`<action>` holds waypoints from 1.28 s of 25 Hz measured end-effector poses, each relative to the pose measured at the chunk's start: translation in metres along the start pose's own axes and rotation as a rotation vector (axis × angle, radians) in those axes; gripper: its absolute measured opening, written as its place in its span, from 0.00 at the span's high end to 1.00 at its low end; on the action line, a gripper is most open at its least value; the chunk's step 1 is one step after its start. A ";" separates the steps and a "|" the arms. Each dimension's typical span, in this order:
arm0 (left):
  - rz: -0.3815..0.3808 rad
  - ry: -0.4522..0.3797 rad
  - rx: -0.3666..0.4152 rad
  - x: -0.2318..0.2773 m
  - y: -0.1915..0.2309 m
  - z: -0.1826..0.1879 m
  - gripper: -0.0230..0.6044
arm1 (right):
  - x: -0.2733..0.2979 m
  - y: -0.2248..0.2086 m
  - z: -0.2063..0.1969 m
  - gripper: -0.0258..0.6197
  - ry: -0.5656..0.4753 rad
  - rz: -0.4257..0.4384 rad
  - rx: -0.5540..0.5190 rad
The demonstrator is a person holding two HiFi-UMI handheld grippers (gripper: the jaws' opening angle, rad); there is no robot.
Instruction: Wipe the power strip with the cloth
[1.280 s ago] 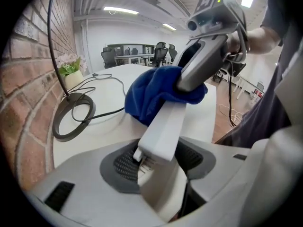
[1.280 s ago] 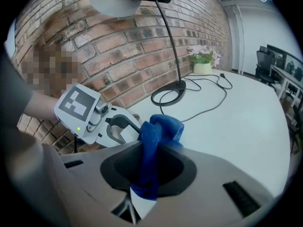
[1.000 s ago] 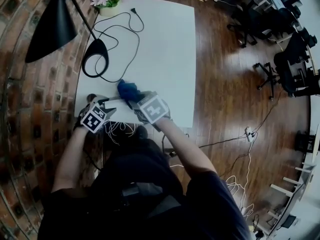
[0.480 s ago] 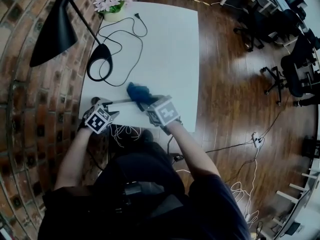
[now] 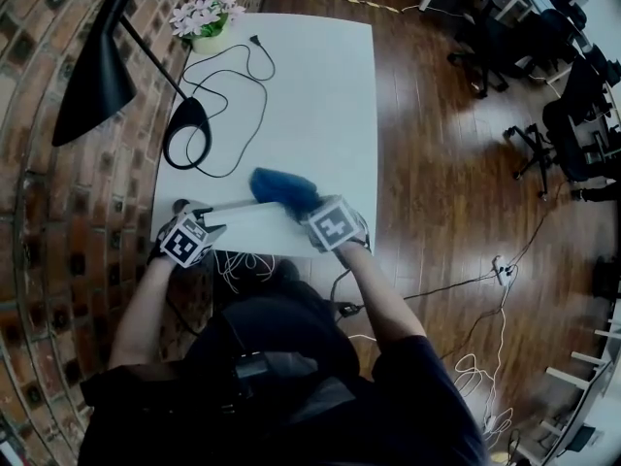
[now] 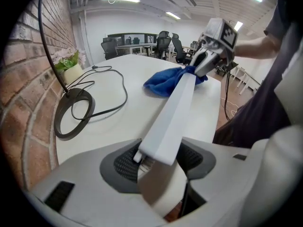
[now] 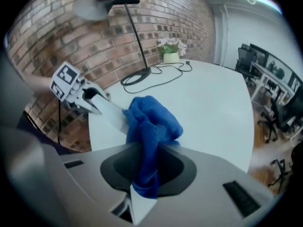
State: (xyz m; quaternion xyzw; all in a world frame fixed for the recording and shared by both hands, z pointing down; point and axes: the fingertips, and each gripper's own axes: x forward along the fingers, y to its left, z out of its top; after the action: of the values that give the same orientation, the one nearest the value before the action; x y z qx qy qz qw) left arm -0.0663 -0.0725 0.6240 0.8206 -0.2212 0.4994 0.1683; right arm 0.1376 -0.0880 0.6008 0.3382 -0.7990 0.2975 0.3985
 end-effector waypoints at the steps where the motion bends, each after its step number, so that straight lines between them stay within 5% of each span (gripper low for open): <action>1: 0.002 0.003 0.001 0.000 0.000 -0.001 0.60 | 0.000 -0.006 -0.014 0.84 0.015 -0.007 0.017; 5: 0.026 0.015 0.024 0.005 0.010 -0.007 0.60 | -0.005 -0.011 -0.034 0.84 -0.067 0.029 0.197; 23: 0.034 0.026 -0.018 0.000 0.000 0.000 0.60 | -0.022 -0.006 -0.020 0.85 -0.260 0.154 0.465; 32: 0.098 -0.004 0.035 -0.003 -0.002 0.000 0.60 | -0.035 -0.018 -0.020 0.83 -0.259 0.111 0.399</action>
State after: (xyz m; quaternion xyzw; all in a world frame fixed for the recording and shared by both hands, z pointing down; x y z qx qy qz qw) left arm -0.0661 -0.0709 0.6214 0.8128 -0.2525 0.5090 0.1287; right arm 0.1761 -0.0730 0.5854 0.4010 -0.7863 0.4250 0.2009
